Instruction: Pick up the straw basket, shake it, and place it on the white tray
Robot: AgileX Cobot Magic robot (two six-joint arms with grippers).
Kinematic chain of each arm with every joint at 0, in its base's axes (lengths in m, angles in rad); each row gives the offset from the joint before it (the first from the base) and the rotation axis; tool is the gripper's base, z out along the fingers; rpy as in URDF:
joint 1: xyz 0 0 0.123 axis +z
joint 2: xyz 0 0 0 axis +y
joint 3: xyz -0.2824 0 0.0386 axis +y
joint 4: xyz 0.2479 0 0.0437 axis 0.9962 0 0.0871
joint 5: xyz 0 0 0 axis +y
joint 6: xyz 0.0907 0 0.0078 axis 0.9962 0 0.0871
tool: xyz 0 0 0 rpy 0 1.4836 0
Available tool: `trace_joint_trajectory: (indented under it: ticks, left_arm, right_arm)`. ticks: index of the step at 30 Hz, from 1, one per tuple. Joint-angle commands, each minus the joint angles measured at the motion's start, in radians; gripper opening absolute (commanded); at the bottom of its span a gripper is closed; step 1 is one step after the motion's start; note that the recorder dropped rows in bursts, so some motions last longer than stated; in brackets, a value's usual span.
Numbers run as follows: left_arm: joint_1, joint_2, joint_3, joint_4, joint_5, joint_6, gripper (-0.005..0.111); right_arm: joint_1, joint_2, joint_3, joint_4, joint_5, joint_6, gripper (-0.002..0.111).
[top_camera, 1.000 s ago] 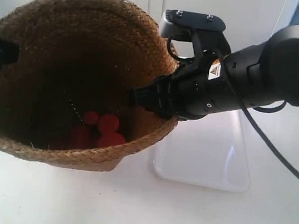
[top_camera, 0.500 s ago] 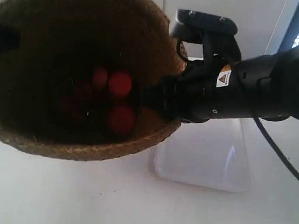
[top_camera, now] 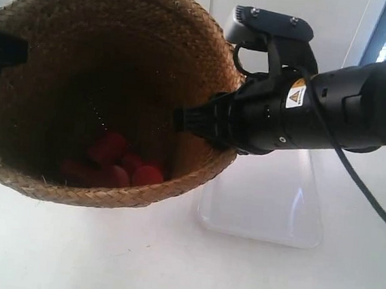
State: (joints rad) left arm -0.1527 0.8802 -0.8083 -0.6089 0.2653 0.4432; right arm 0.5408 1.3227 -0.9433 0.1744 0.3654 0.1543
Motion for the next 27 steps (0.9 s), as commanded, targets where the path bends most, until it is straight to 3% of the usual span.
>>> trace_joint_trajectory:
  ticks: [1, 6, 17, 27]
  left_arm:
    - [0.0, -0.019, -0.007, -0.016, -0.03, 0.051, 0.0]
    - [0.0, -0.019, -0.007, -0.016, 0.022, 0.049, 0.0]
    - [0.0, -0.077, -0.025, -0.016, 0.007, 0.049, 0.0]
    - [0.0, -0.016, 0.032, -0.016, -0.023, 0.049, 0.0]
  right_arm:
    - [-0.013, -0.004, 0.001, -0.043, -0.006, -0.041, 0.0]
    - [-0.013, -0.004, 0.001, -0.037, 0.013, -0.044, 0.0]
    - [-0.013, -0.045, 0.002, -0.039, -0.024, -0.044, 0.0]
    - [-0.013, 0.056, 0.015, -0.036, -0.035, -0.044, 0.0]
